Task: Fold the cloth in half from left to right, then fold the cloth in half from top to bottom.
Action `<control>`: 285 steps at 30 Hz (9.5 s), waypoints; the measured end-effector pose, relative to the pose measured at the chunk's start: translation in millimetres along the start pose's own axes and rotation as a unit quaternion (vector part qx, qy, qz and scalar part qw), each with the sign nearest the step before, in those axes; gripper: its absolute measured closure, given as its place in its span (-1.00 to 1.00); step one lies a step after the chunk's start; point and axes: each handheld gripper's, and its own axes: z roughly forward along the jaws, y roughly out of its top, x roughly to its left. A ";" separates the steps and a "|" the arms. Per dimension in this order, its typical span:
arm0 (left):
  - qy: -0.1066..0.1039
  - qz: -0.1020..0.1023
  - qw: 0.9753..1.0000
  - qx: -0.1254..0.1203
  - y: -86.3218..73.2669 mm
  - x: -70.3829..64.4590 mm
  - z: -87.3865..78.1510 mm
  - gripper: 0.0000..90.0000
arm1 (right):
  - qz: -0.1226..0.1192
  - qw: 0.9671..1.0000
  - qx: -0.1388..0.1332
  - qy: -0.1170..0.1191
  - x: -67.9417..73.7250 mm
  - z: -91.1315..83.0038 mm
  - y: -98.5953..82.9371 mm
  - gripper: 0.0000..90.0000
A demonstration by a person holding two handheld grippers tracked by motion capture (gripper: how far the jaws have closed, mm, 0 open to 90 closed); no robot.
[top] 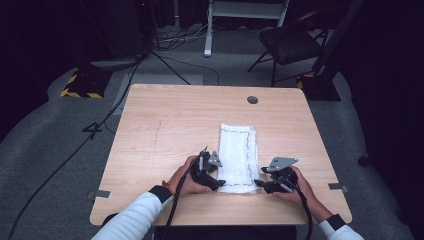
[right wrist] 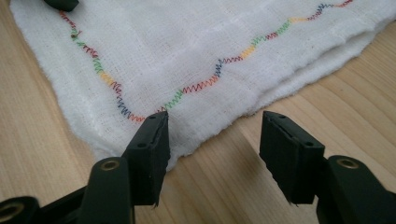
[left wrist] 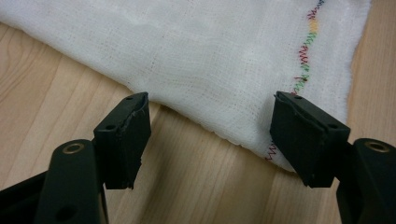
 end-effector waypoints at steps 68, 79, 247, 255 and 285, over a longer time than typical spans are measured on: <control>0.066 -0.131 0.987 -0.066 72.1 131.1 54.2 0.65 | 0.158 0.987 -0.021 -0.038 -121.1 86.6 80.8 0.74; 0.114 -0.101 0.987 -0.055 87.5 134.4 45.9 0.82 | 0.136 0.987 -0.029 -0.075 -121.1 86.1 93.3 0.84; 0.171 -0.023 0.985 -0.002 -119.3 20.8 -98.3 -0.54 | 0.098 0.984 -0.018 -0.147 -55.6 -85.3 -106.5 -0.37; 0.162 -0.081 0.983 -0.017 -146.1 36.3 -109.6 -0.56 | 0.163 0.975 -0.034 -0.146 -62.4 -92.7 -129.3 -0.40; 0.141 -0.132 0.979 -0.059 -166.8 39.2 -113.6 -0.58 | 0.199 0.967 -0.048 -0.151 -65.5 -91.5 -135.4 -0.52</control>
